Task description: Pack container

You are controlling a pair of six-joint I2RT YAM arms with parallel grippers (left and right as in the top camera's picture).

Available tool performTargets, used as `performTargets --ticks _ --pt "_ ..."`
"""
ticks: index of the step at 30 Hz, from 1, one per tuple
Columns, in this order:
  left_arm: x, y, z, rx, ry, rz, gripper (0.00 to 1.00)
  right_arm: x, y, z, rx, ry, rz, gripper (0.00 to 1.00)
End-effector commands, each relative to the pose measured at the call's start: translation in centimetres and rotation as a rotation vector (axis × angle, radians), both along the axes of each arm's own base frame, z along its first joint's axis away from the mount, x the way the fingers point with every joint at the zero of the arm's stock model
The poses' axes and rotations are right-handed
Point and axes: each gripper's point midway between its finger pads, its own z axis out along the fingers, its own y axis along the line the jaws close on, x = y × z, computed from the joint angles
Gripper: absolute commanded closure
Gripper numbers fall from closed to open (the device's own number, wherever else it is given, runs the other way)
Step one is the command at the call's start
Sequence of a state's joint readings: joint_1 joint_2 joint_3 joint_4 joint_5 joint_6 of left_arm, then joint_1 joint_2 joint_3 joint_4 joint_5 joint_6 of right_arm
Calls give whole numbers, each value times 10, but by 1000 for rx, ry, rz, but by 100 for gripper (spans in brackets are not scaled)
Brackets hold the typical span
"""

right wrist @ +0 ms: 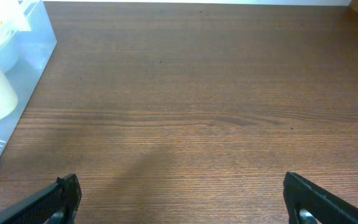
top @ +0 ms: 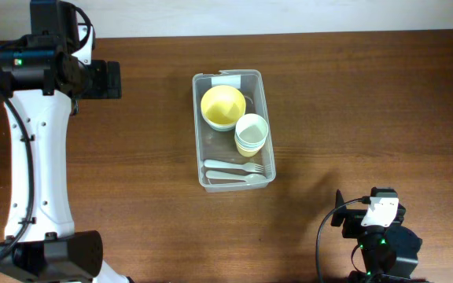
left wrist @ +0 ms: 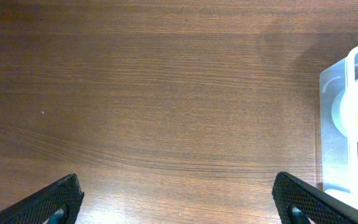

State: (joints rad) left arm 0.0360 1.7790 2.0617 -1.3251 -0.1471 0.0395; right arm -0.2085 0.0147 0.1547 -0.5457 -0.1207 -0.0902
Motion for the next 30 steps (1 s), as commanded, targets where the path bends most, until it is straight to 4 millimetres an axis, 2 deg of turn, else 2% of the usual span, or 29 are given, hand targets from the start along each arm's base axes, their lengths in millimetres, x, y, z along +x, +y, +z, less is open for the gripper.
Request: performTargets --ticks 1,5,7,10,13,15,17,18,19,21,24,29,30 --pt "-2 2 7 -6 -21 18 0 0 2 -1 -4 -2 14 1" --pt "-16 19 3 110 54 15 0 0 2 -1 -5 -3 14 1" --pt "-25 19 9 112 52 16 0 0 2 -1 -5 -2 14 1" --pt "-40 19 56 120 -110 27 0 0 2 -1 -5 -2 14 1" --pt "-46 13 86 99 -286 15 0 0 2 -1 -4 -2 14 1" --pt "-55 7 94 94 -426 -15 0 0 2 -1 -5 -2 14 1" --pt "-64 4 91 88 -529 -21 0 0 2 -1 -5 -2 14 1" --pt "-68 3 88 85 -554 -24 0 0 2 -1 -5 -2 14 1" --pt "-82 1 73 83 -615 -29 0 0 2 -1 -5 -2 14 1" --pt "-98 1 50 84 -631 -28 0 0 2 -1 -5 -2 14 1" --pt "-128 -2 -2 78 -611 -34 0 0 2 -1 -5 -2 14 1" --pt "-161 -11 -65 46 -575 -67 0 0 2 -1 -5 -2 14 1" --pt "-164 -12 -73 42 -570 -71 0 0 2 -1 -5 -2 14 1"
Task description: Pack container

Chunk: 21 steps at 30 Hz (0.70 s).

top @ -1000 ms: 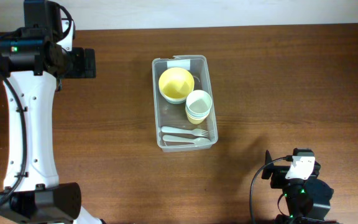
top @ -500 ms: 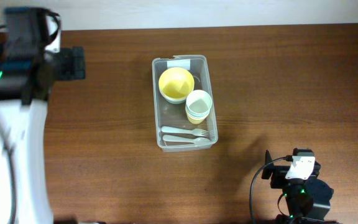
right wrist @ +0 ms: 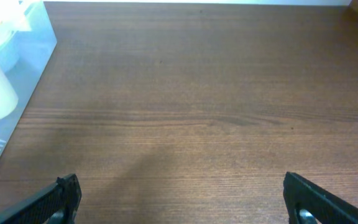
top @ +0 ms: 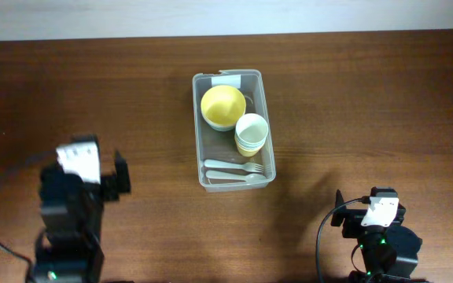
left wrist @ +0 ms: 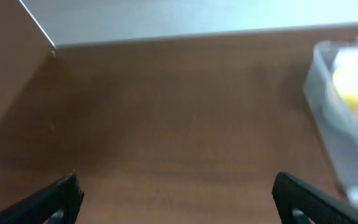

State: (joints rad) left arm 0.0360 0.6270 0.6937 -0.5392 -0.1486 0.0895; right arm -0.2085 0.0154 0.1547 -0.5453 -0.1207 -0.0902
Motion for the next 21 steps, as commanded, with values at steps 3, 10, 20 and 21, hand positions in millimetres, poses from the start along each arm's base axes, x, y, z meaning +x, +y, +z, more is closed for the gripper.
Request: performTargets --ticks 3,10,20,21 --pt "-26 -13 -56 -23 10 -73 0 0 2 -1 -5 -3 14 1" --pt "-39 -25 -99 -25 11 -125 0 0 2 -1 -5 -3 14 1" --pt "-39 -28 -121 -19 -70 -136 0 0 2 -1 -5 -3 14 1" --pt "-38 -28 -117 -18 -95 -136 0 0 2 -1 -5 -3 14 1"
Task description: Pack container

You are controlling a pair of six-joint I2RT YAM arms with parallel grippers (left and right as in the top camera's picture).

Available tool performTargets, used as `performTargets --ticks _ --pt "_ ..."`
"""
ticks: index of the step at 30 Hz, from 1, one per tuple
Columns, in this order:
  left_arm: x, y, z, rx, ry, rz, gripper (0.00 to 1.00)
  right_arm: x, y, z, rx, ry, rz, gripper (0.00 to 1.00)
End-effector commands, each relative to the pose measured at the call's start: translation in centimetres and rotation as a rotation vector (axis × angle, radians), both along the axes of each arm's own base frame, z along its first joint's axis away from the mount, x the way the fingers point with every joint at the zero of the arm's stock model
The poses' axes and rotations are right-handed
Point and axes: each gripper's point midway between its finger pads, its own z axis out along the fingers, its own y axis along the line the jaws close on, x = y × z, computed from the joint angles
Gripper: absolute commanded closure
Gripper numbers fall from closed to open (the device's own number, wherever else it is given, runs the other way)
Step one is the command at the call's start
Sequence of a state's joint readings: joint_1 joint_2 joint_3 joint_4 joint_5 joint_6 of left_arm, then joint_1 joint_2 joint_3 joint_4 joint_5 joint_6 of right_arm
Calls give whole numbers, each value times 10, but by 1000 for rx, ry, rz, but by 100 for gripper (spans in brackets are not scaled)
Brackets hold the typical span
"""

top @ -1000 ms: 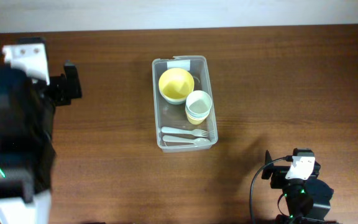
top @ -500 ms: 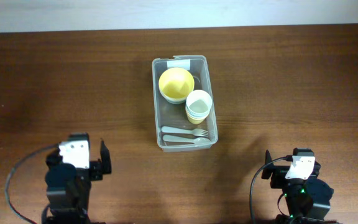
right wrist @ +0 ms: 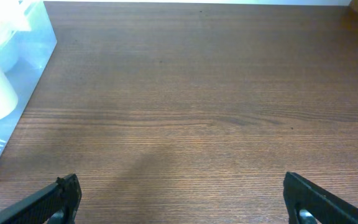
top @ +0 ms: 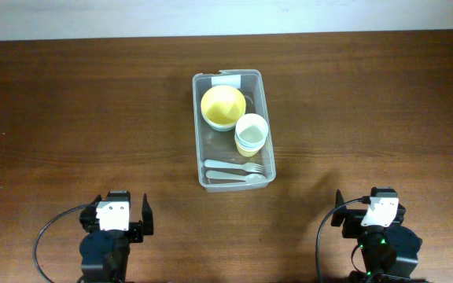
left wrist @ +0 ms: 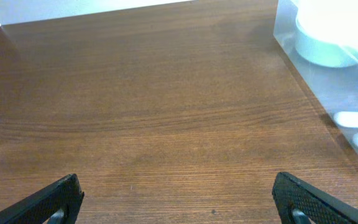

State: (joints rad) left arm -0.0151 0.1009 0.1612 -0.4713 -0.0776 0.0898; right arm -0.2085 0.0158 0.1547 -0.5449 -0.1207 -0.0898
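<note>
A clear plastic container stands at the middle of the wooden table. Inside it are a yellow bowl, pale stacked cups, and a white fork and spoon at its near end. The container's corner also shows in the left wrist view and in the right wrist view. My left gripper is open at the front left of the table, nothing between its fingers. My right gripper is open at the front right, also holding nothing.
Both arms are folded low at the table's front edge, the left arm and the right arm. A pale wall strip runs along the table's far edge.
The left arm has drawn back from the left middle of the table to the front left edge. Its gripper stays open. The right arm has not moved.
The left arm first reached out to the far left of the table, gripper open, beside the packed container. Then it stood nearer, at the left middle. Now it is folded at the front edge. The right arm and the container's contents stayed still throughout.
</note>
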Motion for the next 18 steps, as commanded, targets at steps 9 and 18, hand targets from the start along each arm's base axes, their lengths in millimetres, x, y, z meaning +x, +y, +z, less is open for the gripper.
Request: performTargets --ticks 9,18 --pt "1 -3 10 10 -84 -20 0 0 2 -1 -5 -3 14 1" --pt "1 -3 10 10 -84 -20 0 0 2 -1 -5 -3 15 1"
